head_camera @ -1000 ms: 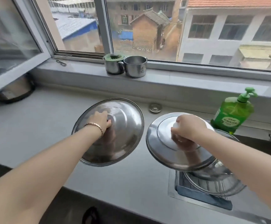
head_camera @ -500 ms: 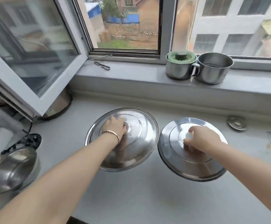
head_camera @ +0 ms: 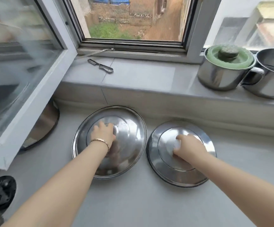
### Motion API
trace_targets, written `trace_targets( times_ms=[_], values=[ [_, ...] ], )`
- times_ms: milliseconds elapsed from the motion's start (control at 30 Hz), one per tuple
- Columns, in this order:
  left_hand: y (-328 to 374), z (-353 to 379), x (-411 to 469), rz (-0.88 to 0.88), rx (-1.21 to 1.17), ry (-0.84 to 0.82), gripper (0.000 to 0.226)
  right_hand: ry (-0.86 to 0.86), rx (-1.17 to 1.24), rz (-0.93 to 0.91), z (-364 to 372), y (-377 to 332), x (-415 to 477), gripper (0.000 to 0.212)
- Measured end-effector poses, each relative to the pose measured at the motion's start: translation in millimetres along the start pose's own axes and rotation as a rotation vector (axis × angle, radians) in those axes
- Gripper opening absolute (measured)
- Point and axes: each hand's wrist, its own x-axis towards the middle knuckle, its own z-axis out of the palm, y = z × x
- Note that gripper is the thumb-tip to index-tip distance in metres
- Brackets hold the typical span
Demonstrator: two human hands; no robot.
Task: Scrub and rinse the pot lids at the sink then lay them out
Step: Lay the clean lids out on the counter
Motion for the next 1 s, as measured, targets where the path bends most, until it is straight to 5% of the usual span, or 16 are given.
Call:
trace_targets(
  times_ms=[333, 700, 1000],
  values=[
    [-21.0, 36.6, 4.2, 0.076, -0.101, 0.155, 0.041, 0.01, 0.033, -0.018, 23.6, -15.0, 19.0, 0.033],
    [-18.2, 35.8, -14.2, 0.018, 0.015, 0.011, 0.044, -0.076, 0.085, -0.097, 25.6, 0.3, -11.2, 0.068],
    [94.5, -7.9, -103.5, 0.311, 0.106, -0.048, 0.033, -0.164, 0.065, -0.059, 3.9, 83.0, -93.9, 0.032]
  ],
)
